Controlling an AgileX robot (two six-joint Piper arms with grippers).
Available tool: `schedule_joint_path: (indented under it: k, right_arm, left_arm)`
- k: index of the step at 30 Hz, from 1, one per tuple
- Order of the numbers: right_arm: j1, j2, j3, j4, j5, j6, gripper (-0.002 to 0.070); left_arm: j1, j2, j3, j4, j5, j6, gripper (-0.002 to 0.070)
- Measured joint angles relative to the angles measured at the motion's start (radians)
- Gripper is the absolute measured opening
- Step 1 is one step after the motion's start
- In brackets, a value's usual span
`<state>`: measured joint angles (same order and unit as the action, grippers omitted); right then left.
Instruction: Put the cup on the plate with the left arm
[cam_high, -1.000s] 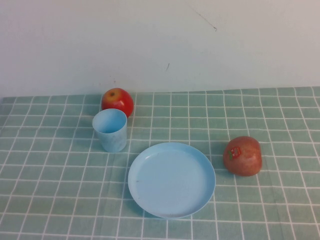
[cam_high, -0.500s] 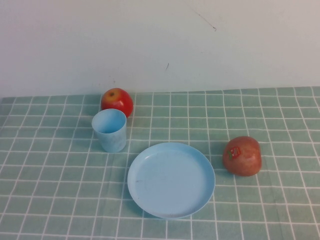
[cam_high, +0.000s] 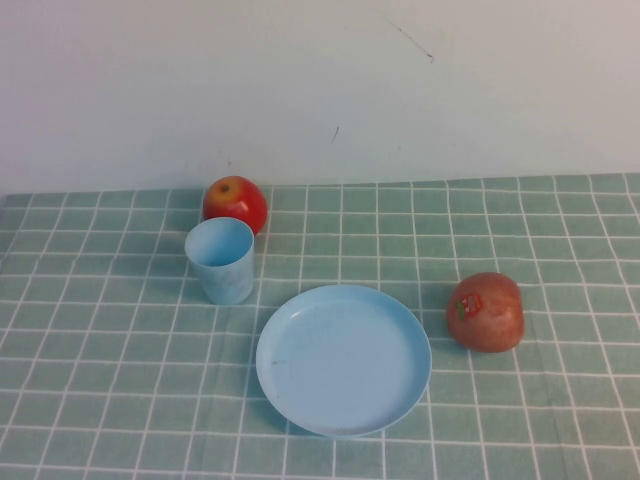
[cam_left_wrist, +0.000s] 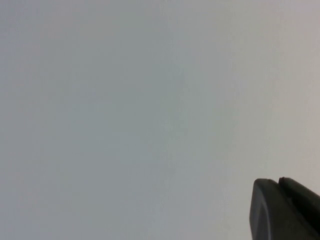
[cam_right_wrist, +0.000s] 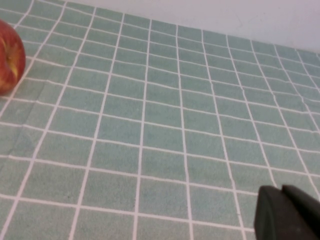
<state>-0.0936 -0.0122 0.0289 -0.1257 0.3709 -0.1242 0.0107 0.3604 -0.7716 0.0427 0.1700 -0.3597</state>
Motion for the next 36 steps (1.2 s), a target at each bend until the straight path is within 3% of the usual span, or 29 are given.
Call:
schedule_joint_path:
  k: [10, 18, 26, 29, 36]
  right_arm:
    - [0.0, 0.0, 0.0, 0.0, 0.0, 0.0, -0.0002]
    - [0.0, 0.0, 0.0, 0.0, 0.0, 0.0, -0.0002]
    - [0.0, 0.0, 0.0, 0.0, 0.0, 0.0, -0.0002]
    - [0.0, 0.0, 0.0, 0.0, 0.0, 0.0, -0.0002]
    - [0.0, 0.0, 0.0, 0.0, 0.0, 0.0, -0.0002]
  left_arm:
    - [0.0, 0.28, 0.006, -0.073, 0.396, 0.057, -0.0001]
    - [0.0, 0.671, -0.208, -0.401, 0.736, 0.466, -0.0001]
    - [-0.044, 0.996, -0.47, -0.393, 0.764, 0.511, 0.0006]
    - [-0.101, 1.104, -0.551, -0.33, 0.764, 0.475, 0.0048]
    - [-0.193, 1.377, -0.734, -0.225, 0.81, 0.402, 0.0239]
